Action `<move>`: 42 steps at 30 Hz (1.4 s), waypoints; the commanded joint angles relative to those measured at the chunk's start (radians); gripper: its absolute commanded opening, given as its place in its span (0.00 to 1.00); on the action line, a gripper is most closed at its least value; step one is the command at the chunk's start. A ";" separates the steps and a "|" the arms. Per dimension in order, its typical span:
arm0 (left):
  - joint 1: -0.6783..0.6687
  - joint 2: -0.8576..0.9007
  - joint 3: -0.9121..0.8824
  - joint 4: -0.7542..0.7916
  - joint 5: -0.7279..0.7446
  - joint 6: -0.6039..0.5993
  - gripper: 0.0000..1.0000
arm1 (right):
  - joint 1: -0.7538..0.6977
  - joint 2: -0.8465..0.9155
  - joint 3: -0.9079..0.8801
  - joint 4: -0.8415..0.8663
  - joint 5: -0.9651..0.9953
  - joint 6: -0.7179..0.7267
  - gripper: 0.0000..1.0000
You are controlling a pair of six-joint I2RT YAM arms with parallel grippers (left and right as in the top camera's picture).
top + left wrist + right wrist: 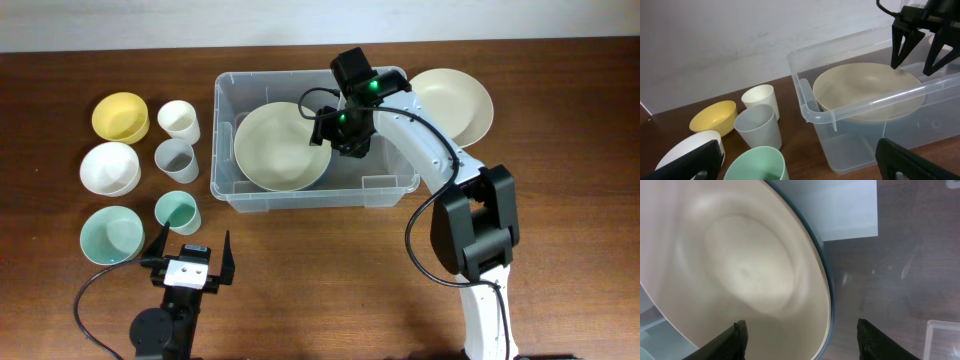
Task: Pack container
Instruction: 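Lower the cream bowl onto the teal bowl and release it, then move the right gripper to the remaining cream bowl's rim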
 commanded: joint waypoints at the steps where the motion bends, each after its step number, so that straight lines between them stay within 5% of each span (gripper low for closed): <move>1: 0.006 -0.007 -0.003 -0.004 0.011 0.012 1.00 | -0.018 0.010 0.040 -0.015 0.002 -0.007 0.66; 10: 0.006 -0.007 -0.003 -0.004 0.011 0.012 1.00 | -0.127 -0.042 0.346 -0.209 0.108 -0.051 0.67; 19: 0.006 -0.007 -0.003 -0.004 0.011 0.012 1.00 | -0.467 -0.045 0.687 -0.494 0.172 0.051 0.87; 28: 0.006 -0.007 -0.003 -0.004 0.011 0.012 1.00 | -0.669 0.009 0.522 -0.585 0.170 -0.080 0.88; 42: 0.006 -0.007 -0.003 -0.004 0.011 0.012 1.00 | -0.652 0.014 0.033 -0.214 0.132 -0.106 0.87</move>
